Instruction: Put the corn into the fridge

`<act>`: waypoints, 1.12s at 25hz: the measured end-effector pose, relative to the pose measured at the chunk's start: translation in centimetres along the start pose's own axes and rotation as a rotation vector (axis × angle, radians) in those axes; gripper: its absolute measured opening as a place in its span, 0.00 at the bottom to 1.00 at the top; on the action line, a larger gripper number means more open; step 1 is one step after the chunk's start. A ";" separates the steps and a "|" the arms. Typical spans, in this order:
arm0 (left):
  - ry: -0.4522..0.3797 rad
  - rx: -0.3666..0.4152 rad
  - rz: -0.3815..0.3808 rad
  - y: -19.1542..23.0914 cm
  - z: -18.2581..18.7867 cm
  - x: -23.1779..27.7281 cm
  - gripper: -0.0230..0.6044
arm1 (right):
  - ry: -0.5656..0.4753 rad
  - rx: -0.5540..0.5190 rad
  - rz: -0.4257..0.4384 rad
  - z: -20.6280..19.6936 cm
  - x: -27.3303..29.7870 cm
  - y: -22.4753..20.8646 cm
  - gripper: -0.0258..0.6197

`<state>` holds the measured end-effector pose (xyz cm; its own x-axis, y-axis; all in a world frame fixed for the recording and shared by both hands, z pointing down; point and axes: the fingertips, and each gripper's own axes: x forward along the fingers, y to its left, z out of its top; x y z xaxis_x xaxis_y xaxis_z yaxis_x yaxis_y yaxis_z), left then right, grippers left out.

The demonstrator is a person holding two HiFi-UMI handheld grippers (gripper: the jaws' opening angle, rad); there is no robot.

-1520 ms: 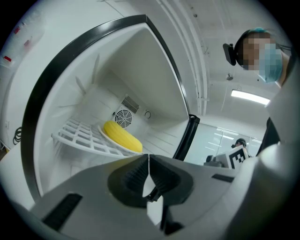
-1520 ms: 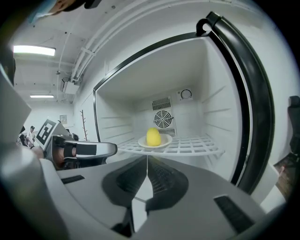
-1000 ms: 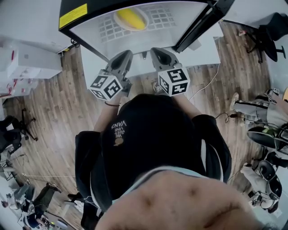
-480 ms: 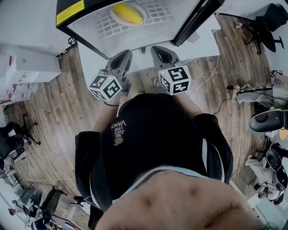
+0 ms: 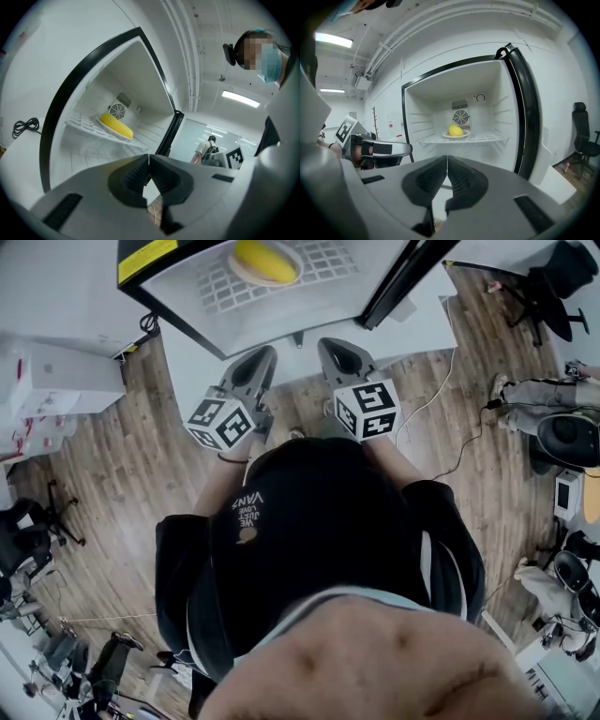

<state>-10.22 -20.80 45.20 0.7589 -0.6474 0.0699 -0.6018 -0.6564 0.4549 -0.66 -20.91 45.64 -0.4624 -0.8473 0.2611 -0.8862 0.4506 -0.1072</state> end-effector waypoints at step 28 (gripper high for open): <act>-0.048 -0.004 0.103 -2.8 -0.9 -0.7 0.07 | 0.012 -0.064 0.080 0.0 -3.3 -0.4 0.06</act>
<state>-8.87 -18.14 44.69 0.6802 -0.7293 0.0741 -0.6751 -0.5838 0.4510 1.25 -18.27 44.78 -0.5306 -0.8049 0.2656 -0.8430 0.5338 -0.0663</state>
